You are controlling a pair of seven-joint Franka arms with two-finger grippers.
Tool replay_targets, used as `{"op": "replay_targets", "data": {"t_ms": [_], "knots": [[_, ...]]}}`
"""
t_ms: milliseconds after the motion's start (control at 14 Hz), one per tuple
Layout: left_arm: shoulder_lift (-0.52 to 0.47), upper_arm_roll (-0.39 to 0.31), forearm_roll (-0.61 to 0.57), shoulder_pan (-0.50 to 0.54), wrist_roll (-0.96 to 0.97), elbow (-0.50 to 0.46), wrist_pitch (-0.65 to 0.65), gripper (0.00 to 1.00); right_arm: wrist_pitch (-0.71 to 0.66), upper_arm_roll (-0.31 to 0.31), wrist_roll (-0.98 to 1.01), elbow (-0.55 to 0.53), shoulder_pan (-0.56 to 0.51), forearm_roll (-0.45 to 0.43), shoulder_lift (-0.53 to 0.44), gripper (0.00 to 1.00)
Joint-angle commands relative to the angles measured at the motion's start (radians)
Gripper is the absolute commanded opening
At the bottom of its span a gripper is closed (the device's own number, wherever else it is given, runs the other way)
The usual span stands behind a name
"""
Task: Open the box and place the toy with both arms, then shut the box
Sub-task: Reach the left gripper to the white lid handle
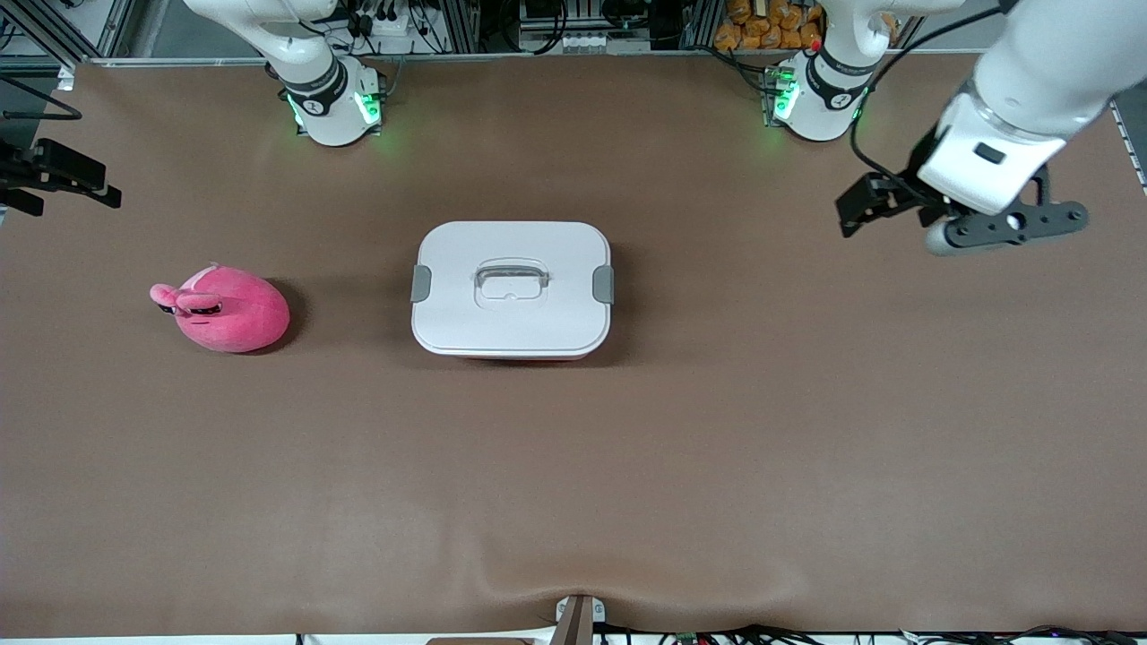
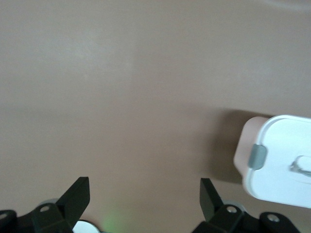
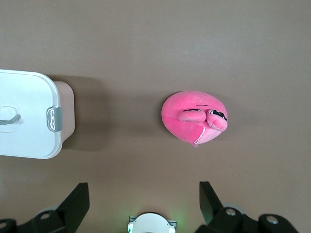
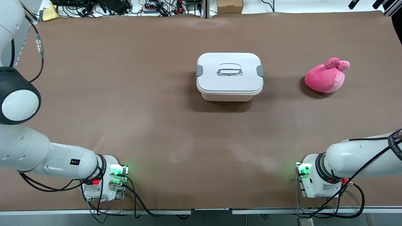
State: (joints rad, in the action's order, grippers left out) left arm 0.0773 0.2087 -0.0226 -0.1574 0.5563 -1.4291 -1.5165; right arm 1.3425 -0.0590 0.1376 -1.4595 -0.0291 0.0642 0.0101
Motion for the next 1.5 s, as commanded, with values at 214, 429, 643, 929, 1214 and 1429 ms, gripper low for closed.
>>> {"op": "replay_targets", "data": {"t_ms": [214,429,643,929,1214,1429], "knots": [[0.038,0.021,0.083,-0.098,0.362,0.030,-0.034,1.00,0.006,-0.005,-0.010,-0.005,0.005,0.020,-0.002,1.00],[0.107,0.021,0.076,-0.203,0.471,0.035,-0.043,1.00,0.004,-0.005,-0.010,-0.005,0.006,0.020,-0.002,1.00],[0.171,0.023,0.075,-0.281,0.644,0.036,-0.152,1.00,0.006,-0.005,-0.010,-0.005,0.006,0.020,-0.002,1.00],[0.248,0.021,0.038,-0.388,0.937,0.036,-0.278,1.00,0.006,-0.005,-0.010,-0.005,0.006,0.020,-0.001,1.00],[0.355,0.021,-0.078,-0.507,1.328,0.039,-0.436,1.00,0.004,-0.005,-0.010,-0.005,0.005,0.034,-0.001,1.00],[0.430,0.009,-0.160,-0.585,1.563,0.058,-0.531,1.00,0.004,-0.005,-0.010,-0.004,0.003,0.034,0.008,1.00]]}}
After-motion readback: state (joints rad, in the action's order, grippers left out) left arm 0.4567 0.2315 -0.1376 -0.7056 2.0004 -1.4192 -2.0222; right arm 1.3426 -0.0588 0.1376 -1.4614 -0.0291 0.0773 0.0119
